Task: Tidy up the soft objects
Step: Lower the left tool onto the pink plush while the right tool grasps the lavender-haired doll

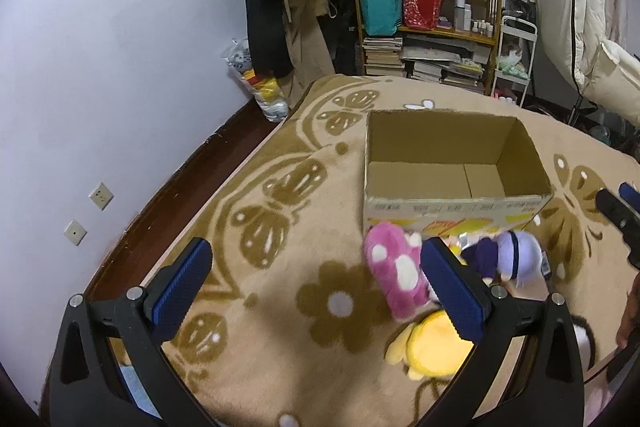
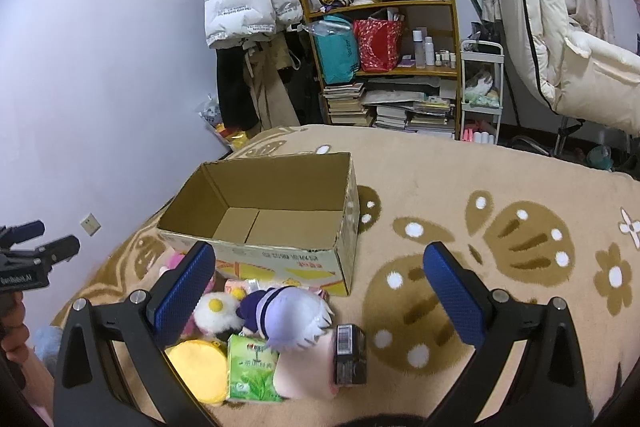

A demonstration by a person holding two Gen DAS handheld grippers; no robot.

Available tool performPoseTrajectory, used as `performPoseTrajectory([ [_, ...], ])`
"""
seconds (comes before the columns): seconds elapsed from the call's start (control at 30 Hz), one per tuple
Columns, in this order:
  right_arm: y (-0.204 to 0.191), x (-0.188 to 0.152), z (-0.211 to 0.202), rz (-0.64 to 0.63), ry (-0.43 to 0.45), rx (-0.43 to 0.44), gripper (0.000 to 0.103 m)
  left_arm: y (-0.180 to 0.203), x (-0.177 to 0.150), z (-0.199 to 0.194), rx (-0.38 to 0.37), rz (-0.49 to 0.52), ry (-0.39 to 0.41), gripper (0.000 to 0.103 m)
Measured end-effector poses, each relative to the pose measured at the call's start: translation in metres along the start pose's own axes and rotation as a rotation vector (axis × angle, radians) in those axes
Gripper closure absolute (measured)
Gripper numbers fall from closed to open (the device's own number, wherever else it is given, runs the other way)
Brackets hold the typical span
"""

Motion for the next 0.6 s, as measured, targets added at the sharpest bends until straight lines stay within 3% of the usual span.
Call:
performPoseTrajectory([
  [0.3,-0.006,-0.006,0.04,-0.014,-0.078,0.029,0.0,0.016,0.009,0.057,-0.043,-0.009,-0.091,0.0],
  [0.6,-0.021,-0.024,0.069,-0.063,-0.17,0.061,0.0,0.035,-0.005,0.098,-0.077,0.005,-0.21,0.0],
])
Point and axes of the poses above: each gripper's, at about its wrist camera, not at the fingertips, and z roughly the way its jaws point, y to its right, x to its top, the point moved 7 cm from there along z, roughly the way its jaws point, and after that the axes turned 3 degrees about -z, right-handed, at the moved point
